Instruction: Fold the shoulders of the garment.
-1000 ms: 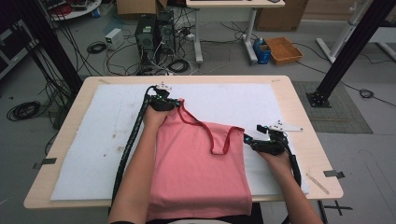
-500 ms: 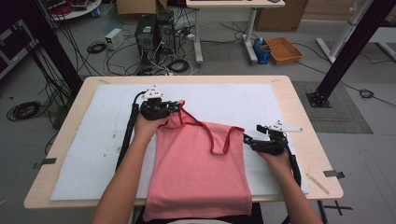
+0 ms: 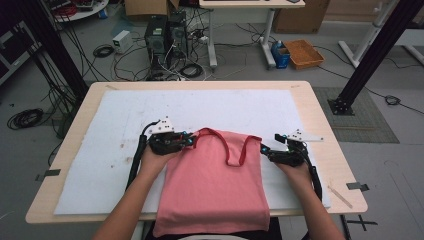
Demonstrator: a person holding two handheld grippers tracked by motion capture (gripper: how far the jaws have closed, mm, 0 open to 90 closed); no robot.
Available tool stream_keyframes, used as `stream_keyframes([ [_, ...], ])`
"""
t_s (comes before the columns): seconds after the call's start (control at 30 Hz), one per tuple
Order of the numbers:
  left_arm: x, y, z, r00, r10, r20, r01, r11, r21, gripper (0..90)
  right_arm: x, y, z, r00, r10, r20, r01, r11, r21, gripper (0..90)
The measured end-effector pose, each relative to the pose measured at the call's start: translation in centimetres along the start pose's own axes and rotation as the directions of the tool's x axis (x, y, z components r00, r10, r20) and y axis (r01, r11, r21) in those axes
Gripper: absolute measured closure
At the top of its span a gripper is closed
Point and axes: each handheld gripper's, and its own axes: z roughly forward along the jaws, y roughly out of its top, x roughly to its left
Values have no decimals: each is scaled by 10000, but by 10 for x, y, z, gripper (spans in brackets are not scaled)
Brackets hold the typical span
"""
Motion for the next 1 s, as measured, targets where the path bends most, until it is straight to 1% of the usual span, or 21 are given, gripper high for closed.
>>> stream_keyframes([
  [0.07,-8,-4,-8,9999,74,-133,-73,9999,86,719,0,0,0,10000,-52,32,52,10000,-52,198],
  [0.13,-13,-7,-18,9993,43,-379,-44,10000,-39,664,0,0,-1,10000,-52,3,52,10000,-60,198],
  [0.17,-14,-7,-23,9985,85,-545,-90,9999,-90,656,0,0,-1,10000,-60,-3,60,10000,-58,198],
  [0.2,-15,-6,-28,9981,156,-604,-164,9998,-114,647,0,0,-1,10000,-35,-24,35,10000,-38,198],
  [0.27,-16,-3,-32,9982,167,-569,-182,9995,-252,637,0,0,-1,10000,30,-5,-30,10000,-49,198],
  [0.33,-18,0,-31,9978,279,-607,-295,9992,-261,617,0,0,-1,10000,51,15,-51,10000,-55,198],
  [0.4,-19,0,-25,9983,309,-494,-317,9994,-146,605,0,0,-1,10000,50,28,-49,10000,-60,197],
  [0.43,-19,0,-20,9982,374,-458,-373,9993,29,601,0,0,-1,10000,61,24,-61,10000,-56,197],
  [0.5,-19,-2,-11,9990,344,-295,-334,9989,336,601,-1,0,-1,10000,71,18,-71,10000,-55,198],
  [0.6,-19,-4,1,9997,253,16,-253,9964,810,637,0,0,0,10000,55,29,-54,10000,-56,198],
  [0.67,-18,-6,6,9992,359,177,-378,9917,1227,679,0,0,-1,10000,46,51,-46,10000,-61,198],
  [0.7,-18,-8,7,9991,367,211,-393,9894,1396,716,0,0,-1,10000,45,58,-44,10000,-67,198],
  [0.8,-19,-12,6,9987,354,374,-410,9860,1616,806,0,-1,-1,10000,4,83,-3,10000,-95,197],
  [0.83,-19,-14,6,9982,418,435,-490,9825,1799,820,0,-1,-1,10000,11,90,-10,9999,-102,198],
  [0.87,-20,-16,6,9975,383,590,-494,9786,1996,835,0,-1,-1,10000,8,82,-7,10000,-98,198],
  [0.9,-20,-17,7,9965,432,722,-586,9720,2274,847,0,-1,-1,10000,-1,87,2,10000,-97,197],
  [0.93,-21,-18,7,9958,509,760,-681,9671,2450,852,0,-1,-1,10000,6,87,-5,10000,-98,198],
  [1.0,-23,-19,4,9953,506,826,-695,9672,2445,856,0,-1,-1,10000,1,87,0,9999,-100,197],
])
